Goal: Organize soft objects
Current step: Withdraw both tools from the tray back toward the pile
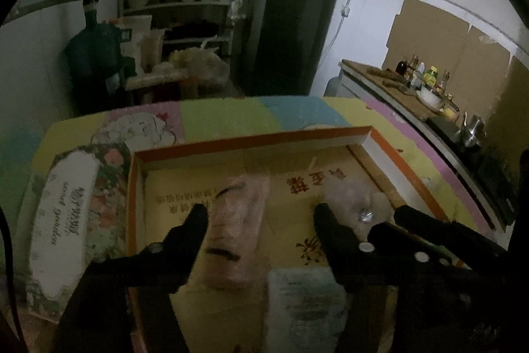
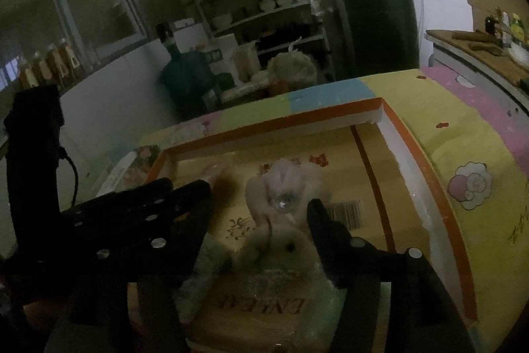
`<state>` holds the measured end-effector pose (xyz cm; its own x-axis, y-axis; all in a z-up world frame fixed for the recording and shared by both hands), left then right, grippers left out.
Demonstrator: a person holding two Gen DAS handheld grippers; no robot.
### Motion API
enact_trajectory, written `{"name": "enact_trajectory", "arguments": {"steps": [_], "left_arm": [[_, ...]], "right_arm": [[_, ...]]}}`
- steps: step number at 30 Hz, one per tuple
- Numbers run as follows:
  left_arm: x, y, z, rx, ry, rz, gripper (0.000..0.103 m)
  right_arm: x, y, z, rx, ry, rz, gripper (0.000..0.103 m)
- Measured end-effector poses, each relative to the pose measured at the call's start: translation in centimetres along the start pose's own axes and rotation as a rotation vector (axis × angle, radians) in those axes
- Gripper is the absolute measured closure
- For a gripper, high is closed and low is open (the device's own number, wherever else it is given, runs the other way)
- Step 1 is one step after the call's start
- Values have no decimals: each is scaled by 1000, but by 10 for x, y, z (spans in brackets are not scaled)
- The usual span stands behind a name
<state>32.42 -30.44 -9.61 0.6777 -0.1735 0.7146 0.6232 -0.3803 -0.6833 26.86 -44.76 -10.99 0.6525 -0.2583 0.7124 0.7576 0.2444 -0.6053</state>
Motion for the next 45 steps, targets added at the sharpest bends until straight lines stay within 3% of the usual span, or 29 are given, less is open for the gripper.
{"name": "enact_trajectory", "arguments": {"steps": [12,17,20,22,31,45], "left_arm": [[5,-29,1,5,16,-65,31],[5,-49,5,26,28,-115,23],[6,-63,10,39,34,-149,20],[5,-73,13,46,35,-171,16],[-1,-109,31,67,35,-240,15],[-18,-153,56,79,35,-280,15]], "right_arm": [[3,-24,6,12,10,-52,40],[4,-34,15,12,9,-74,39],[4,-40,21,6,2,-90,31],[4,-45,26,4,-2,-101,31],[0,-61,53,-1,-32,-127,30],[-12,-80,104,12,-82,-153,30]]}}
Point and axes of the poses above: each gripper's, at about its wrist camera, not at the fingertips, and y roughly the way its jaws point, z to its left, x to its top, the point moved 5 cm from there along y, roughly the way its jaws point, and after that the axes turned 1 degree about x, right-handed, at the moved point
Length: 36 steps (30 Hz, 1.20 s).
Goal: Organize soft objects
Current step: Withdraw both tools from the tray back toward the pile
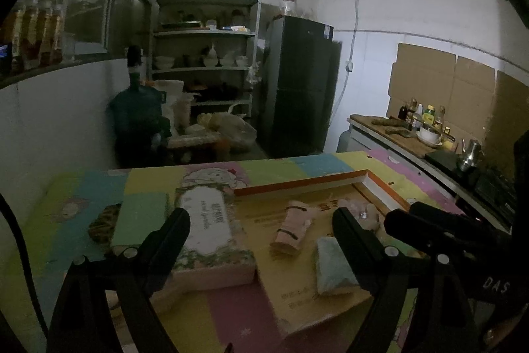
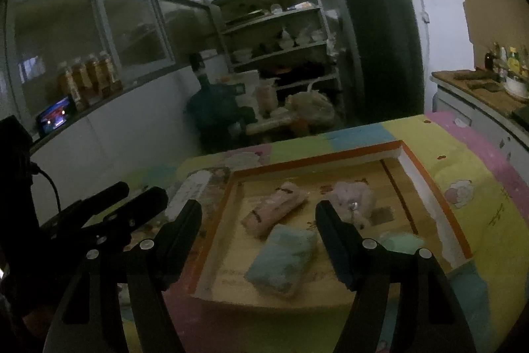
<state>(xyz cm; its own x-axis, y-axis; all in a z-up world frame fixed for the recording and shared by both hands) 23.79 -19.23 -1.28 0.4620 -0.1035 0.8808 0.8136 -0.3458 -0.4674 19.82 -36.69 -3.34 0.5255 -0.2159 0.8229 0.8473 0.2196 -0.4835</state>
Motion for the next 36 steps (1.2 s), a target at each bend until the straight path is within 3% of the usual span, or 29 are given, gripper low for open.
{"name": "enact_trajectory", "arguments": {"steps": [21,36], "left_arm": [[-14,-51,61,46,-48,-35,15],[-32,-75,116,123,-85,-33,15]], "right_arm": [[-14,-5,58,28,-55,10,30],[-31,13,110,89,-108,53,30]]}}
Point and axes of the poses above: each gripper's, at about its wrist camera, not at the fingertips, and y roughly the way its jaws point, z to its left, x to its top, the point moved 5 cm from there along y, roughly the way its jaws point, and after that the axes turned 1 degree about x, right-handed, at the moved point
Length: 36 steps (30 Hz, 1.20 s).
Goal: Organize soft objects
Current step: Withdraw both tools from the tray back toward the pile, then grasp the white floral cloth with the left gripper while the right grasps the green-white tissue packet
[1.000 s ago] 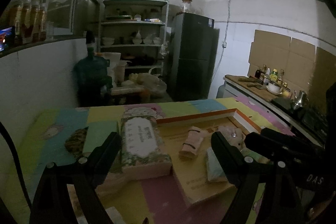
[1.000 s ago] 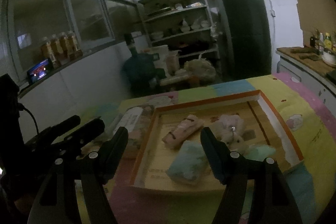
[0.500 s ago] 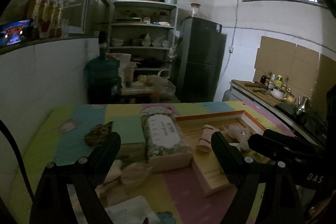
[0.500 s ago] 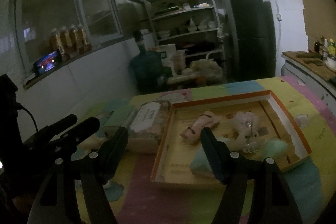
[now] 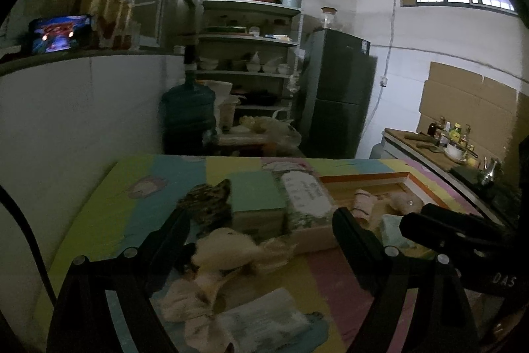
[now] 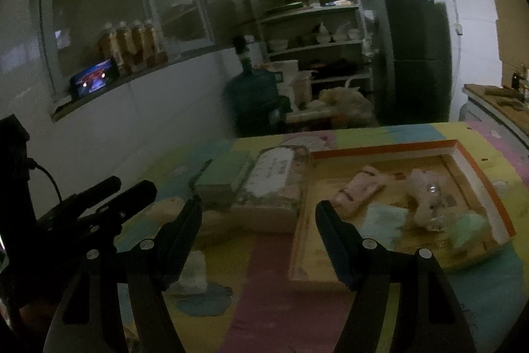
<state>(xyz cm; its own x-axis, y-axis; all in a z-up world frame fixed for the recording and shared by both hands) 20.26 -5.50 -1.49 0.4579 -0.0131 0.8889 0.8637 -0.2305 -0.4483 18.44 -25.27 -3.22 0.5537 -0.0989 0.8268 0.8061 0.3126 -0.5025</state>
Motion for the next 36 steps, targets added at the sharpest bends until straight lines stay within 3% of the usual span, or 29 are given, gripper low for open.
{"name": "enact_trajectory", "arguments": {"steps": [16,27,30,36], "left_arm": [[-25,-17,88,90,-120,-4,15],[-47,-17,111,81,-131,14,15],[-52,-15,115,77,-136,26,15],[-63,-12,121,69,-151,43,15]], "right_arm": [[-24,31,48,73,-52,77,30],[-51,54,74,126,-64,143,30],[-61,62,80,164,-50,172,20],[-85,83,93,157,-84,260,20]]}}
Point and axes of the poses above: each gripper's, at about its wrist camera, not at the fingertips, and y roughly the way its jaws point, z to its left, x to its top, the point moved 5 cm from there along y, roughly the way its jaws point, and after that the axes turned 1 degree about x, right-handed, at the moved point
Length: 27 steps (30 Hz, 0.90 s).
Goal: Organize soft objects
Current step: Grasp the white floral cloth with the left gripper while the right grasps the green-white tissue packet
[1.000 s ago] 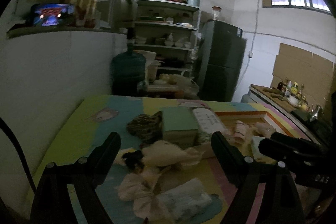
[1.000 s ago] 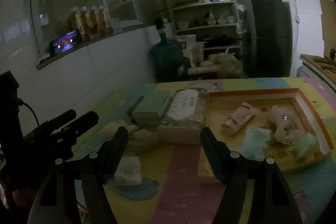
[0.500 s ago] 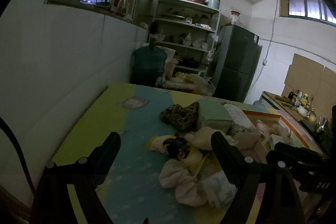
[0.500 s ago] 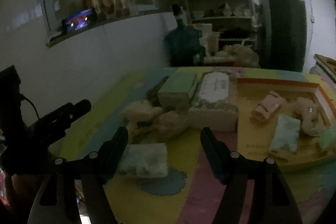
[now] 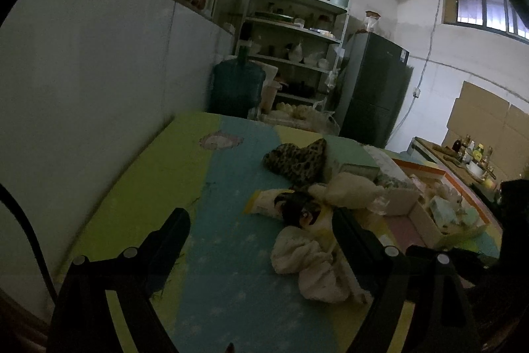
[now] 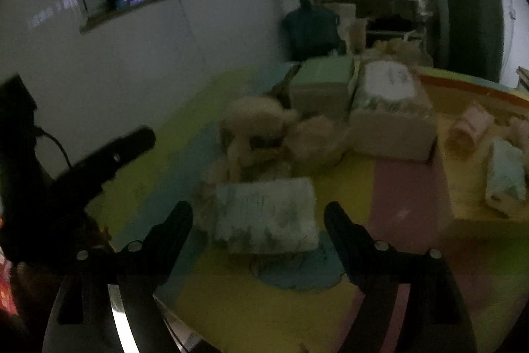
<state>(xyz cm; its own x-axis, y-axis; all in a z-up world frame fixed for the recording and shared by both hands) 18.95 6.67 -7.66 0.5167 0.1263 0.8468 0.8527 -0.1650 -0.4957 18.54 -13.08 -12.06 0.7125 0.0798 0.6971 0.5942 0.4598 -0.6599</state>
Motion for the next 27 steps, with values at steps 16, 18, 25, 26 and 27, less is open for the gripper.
{"name": "enact_trajectory", "arguments": {"steps": [16,18,25,26,27], "left_arm": [[-8,12,10,-23,-18,26,15],[-8,14,9,-30,-15,30,15],[-12,25,5,-61,-7,56,15],[-13,27,3,-66,-2,62,15],[-14,28,2,-67,2,65,15]], "right_arm": [[-1,30,-2,-79,-33,45,20],[1,32,-4,-78,-34,46,20],[1,32,-10,-56,-22,38,19],[1,32,-10,-52,-20,37,19],[1,33,-11,-46,-19,37,19]]}}
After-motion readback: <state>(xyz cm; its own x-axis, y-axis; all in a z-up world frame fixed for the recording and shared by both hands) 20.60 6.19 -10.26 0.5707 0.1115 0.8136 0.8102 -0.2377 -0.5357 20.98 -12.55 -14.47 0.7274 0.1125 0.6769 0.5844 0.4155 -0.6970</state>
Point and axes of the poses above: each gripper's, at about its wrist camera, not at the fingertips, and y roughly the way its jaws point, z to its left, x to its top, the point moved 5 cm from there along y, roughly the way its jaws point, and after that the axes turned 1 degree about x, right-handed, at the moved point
